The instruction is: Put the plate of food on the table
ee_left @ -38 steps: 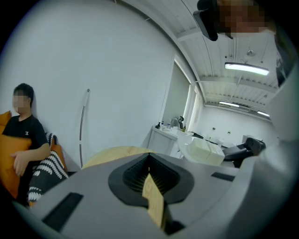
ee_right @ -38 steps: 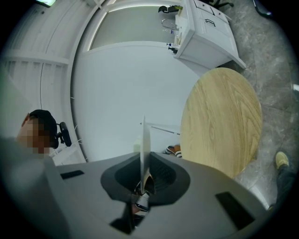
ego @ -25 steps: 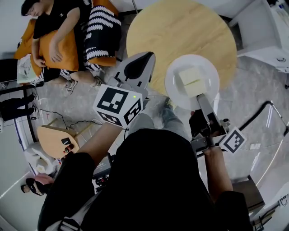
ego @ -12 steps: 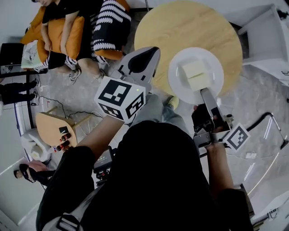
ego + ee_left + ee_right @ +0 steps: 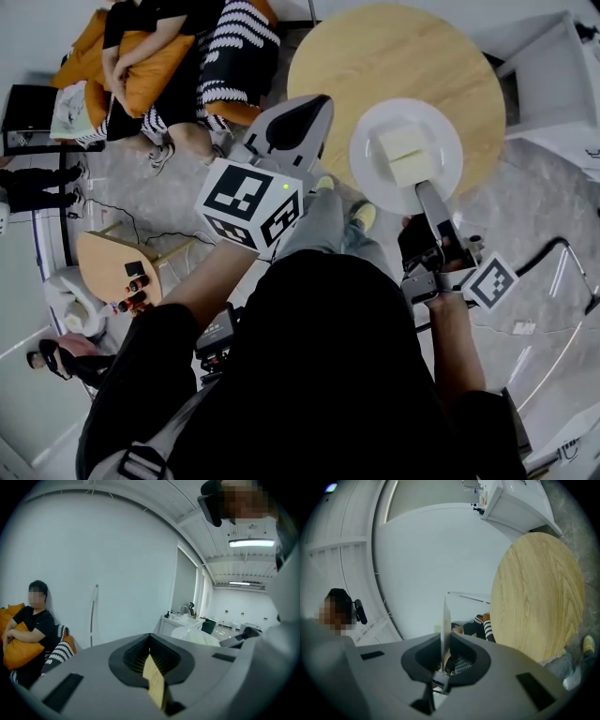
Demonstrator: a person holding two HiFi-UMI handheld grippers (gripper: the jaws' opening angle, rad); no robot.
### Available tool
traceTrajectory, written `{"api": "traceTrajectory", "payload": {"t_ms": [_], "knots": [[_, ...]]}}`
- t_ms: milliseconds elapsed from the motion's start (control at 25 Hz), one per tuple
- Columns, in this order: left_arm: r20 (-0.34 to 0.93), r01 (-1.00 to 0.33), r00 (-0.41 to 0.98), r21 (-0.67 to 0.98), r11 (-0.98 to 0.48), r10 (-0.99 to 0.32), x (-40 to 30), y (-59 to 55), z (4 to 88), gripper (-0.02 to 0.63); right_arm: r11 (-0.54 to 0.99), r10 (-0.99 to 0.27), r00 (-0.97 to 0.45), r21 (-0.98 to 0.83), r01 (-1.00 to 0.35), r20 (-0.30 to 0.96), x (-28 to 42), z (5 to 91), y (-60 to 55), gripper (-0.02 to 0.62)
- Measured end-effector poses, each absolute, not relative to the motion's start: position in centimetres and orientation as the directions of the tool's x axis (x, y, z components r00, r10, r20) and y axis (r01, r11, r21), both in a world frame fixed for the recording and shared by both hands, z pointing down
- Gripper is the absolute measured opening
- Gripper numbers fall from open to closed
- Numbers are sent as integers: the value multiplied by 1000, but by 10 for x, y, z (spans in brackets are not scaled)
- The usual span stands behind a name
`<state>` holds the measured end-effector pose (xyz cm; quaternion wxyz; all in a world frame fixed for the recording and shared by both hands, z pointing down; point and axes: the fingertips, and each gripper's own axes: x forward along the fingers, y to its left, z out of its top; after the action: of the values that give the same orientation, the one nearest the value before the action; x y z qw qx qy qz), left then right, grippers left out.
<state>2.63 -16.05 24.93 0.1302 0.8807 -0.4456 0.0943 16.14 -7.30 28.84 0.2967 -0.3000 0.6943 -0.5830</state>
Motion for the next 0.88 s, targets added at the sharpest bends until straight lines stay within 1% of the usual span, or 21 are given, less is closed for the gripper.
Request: {"api": "traceTrajectory", "payload": {"t_ms": [880], "knots": [[265,-775,630,159,-611,-730,24,-160,244,6,145,-796,-603,-985,-97,-58,161,281,-74,26]]}}
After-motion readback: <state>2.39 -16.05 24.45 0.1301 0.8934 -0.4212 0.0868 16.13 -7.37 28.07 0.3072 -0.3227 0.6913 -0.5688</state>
